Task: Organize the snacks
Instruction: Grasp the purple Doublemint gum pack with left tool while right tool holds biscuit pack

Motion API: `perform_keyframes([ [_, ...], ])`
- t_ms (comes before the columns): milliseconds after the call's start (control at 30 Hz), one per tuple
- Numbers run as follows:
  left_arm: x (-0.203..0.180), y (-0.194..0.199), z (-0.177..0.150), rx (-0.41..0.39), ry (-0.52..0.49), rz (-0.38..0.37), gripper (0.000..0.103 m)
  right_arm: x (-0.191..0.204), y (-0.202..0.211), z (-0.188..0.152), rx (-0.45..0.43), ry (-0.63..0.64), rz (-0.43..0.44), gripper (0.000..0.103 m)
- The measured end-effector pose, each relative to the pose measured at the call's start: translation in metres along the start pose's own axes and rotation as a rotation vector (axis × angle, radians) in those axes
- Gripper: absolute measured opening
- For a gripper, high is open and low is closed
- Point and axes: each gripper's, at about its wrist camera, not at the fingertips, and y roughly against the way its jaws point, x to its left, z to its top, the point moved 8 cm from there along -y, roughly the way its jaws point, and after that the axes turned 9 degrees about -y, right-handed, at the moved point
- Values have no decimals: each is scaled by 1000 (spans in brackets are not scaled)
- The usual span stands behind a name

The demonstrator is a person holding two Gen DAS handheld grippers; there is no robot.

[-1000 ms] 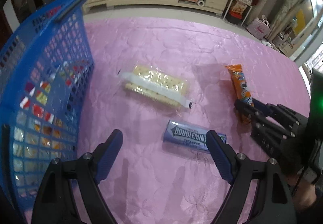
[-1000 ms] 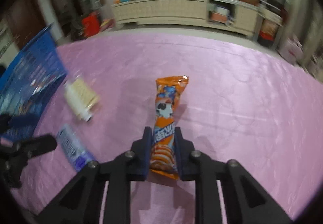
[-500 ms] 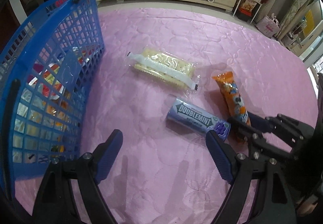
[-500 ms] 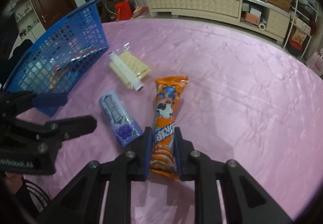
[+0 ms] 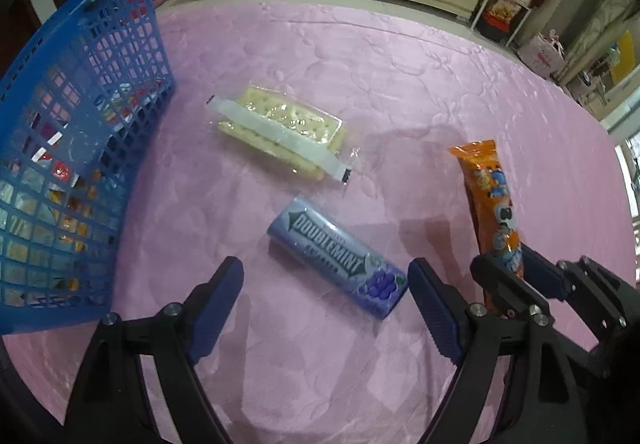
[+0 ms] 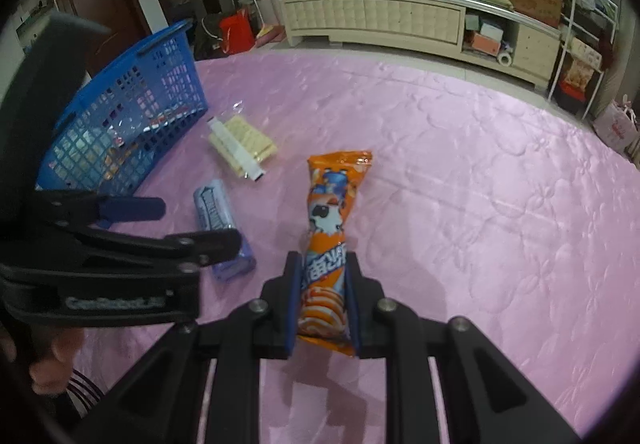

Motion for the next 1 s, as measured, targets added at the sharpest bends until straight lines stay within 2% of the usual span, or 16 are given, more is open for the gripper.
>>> perform_keyframes([
  [167,4,-14,3,26,54,32,83,-8,-5,6,3,-17,-24,24],
  [267,2,-22,2,48,75,16,83,-13,-6,6,10,-26,-24,24],
  [367,-3,-24,1,72,20,54,82,-15,-7,5,19,-25,-31,24],
  [433,-11,-21,0,60,-30,42,72,-15,-8,4,25,-28,-29,24],
  [500,-16,-19,2,57,-56,30,52,-16,-9,3,29,-24,-32,24],
  [633,-22,-13,-3,60,-128,4,36,-15,-12,4,37,-28,-32,24],
  [800,-23,-2,-11,41,-191,-44,33,-11,-11,6,40,-51,-10,24],
  [1000,-22,31,-16,-36,-227,-89,29,2,-6,-1,49,-65,-33,24],
])
